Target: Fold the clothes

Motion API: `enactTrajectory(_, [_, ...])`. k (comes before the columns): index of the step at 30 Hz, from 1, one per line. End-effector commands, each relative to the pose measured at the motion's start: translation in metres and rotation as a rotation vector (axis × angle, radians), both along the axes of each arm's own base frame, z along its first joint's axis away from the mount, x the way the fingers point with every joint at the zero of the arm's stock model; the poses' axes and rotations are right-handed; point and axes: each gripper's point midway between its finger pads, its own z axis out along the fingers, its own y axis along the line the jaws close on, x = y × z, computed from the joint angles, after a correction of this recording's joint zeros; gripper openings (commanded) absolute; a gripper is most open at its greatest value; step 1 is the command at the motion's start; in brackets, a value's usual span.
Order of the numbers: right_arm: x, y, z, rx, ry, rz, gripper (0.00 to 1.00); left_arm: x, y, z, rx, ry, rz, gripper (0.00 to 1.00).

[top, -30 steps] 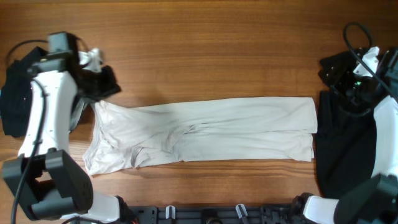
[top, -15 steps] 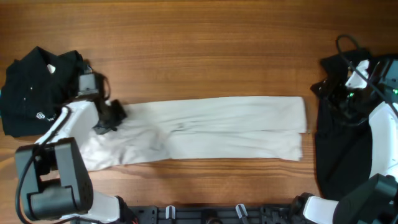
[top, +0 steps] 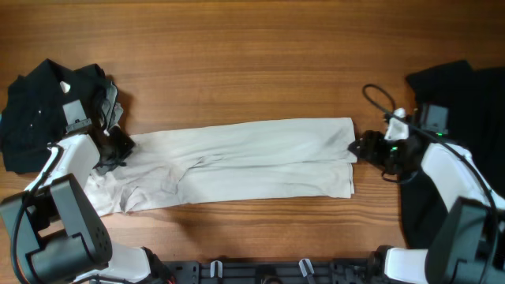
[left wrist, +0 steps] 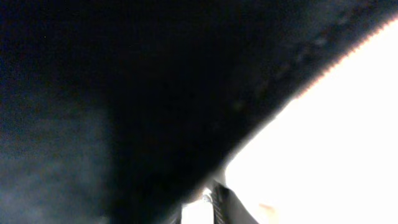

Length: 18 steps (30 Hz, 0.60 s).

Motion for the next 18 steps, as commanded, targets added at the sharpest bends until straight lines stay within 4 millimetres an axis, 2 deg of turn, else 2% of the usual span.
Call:
enactTrajectory(1, [-0.007,0.015,-0.019,0.032,0.061,0.033,0.67,0.008,-0.035,0.007,-0.155,-0.065,-0.156,0.33])
enactTrajectory(3, [-0.015,0.024,-0.030,0.054,0.105,0.076,0.67,0.014,-0.048,0.021,-0.221,-0.106,-0.202,0.35])
enactTrajectory(5, [-0.021,0.038,-0.036,0.103,0.126,0.130,0.66,0.018,-0.053,0.035,-0.246,-0.138,-0.214,0.37])
enactTrajectory(7, [-0.026,0.050,-0.041,0.143,0.150,0.168,0.59,0.021,-0.056,0.051,-0.255,-0.181,-0.226,0.37])
enactTrajectory(8, [-0.028,0.054,-0.044,0.147,0.160,0.182,0.54,0.023,-0.057,0.060,-0.249,-0.206,-0.231,0.37])
enactTrajectory(10, [-0.033,0.062,-0.046,0.144,0.172,0.219,0.33,0.025,-0.056,0.081,-0.218,-0.266,-0.241,0.37])
enactTrajectory(11, [-0.034,0.064,-0.045,0.144,0.177,0.224,0.26,0.026,-0.056,0.090,-0.204,-0.293,-0.246,0.37])
enactTrajectory(13, [-0.034,0.060,-0.047,0.124,0.195,0.199,0.14,0.027,-0.055,0.109,-0.177,-0.347,-0.255,0.37])
enactTrajectory(15, [-0.032,0.045,-0.049,0.040,0.219,0.150,0.04,0.026,-0.055,0.125,-0.153,-0.393,-0.262,0.36])
enactTrajectory(18, [-0.018,0.014,-0.033,-0.099,0.215,0.063,0.04,0.024,-0.056,0.140,-0.133,-0.433,-0.269,0.35])
